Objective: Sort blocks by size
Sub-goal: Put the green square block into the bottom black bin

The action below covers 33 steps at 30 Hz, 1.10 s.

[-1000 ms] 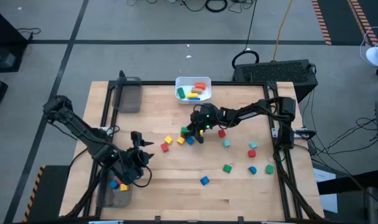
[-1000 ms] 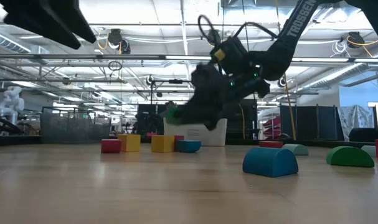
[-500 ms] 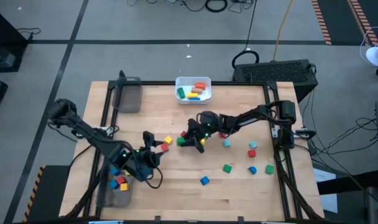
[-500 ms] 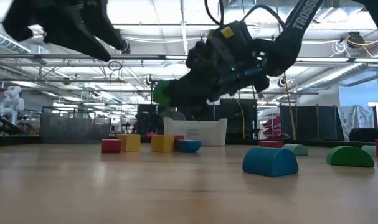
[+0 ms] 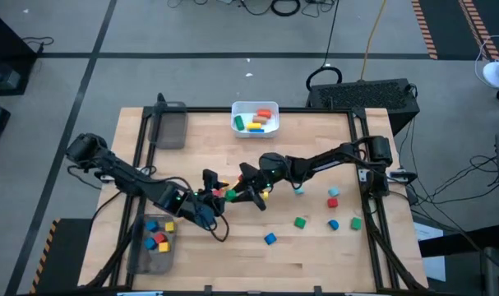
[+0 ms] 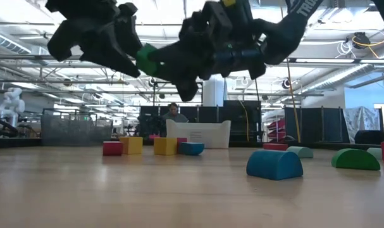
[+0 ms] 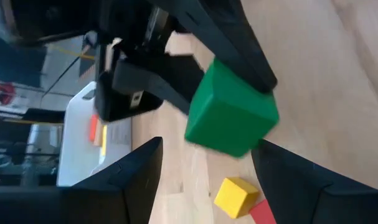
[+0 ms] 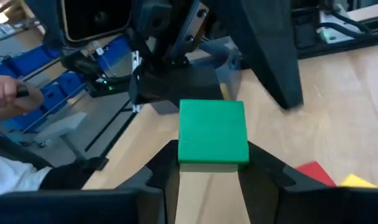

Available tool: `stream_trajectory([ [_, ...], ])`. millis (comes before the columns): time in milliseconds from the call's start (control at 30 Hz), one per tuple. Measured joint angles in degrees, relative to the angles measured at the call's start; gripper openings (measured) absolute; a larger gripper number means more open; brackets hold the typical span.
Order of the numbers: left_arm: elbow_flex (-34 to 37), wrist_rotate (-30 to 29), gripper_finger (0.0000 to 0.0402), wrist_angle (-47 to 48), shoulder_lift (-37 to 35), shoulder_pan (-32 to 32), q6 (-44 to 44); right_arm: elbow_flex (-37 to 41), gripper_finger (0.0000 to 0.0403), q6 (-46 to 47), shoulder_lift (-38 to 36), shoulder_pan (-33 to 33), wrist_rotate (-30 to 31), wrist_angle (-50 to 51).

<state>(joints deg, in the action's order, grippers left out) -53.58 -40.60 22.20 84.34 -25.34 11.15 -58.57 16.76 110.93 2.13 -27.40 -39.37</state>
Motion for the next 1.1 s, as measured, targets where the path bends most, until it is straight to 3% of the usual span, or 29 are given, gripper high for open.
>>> stream_trajectory([
  [500,0.0,5.48,0.0246,-5.59,0.08,0.59,6.12,-2.57,0.0115,-1.55,-0.02,-0.52,0.11,5.02],
  [833,0.0,5.64,0.0162,-5.33,0.08,-0.13,6.77,-2.57,0.0116,-1.45,-0.02,-0.49,-3.12,5.31],
  [1100,0.0,2.97,0.0162,-5.37,0.08,-1.49,5.91,-2.66,0.0132,-1.41,-0.02,-0.54,-2.58,4.58],
])
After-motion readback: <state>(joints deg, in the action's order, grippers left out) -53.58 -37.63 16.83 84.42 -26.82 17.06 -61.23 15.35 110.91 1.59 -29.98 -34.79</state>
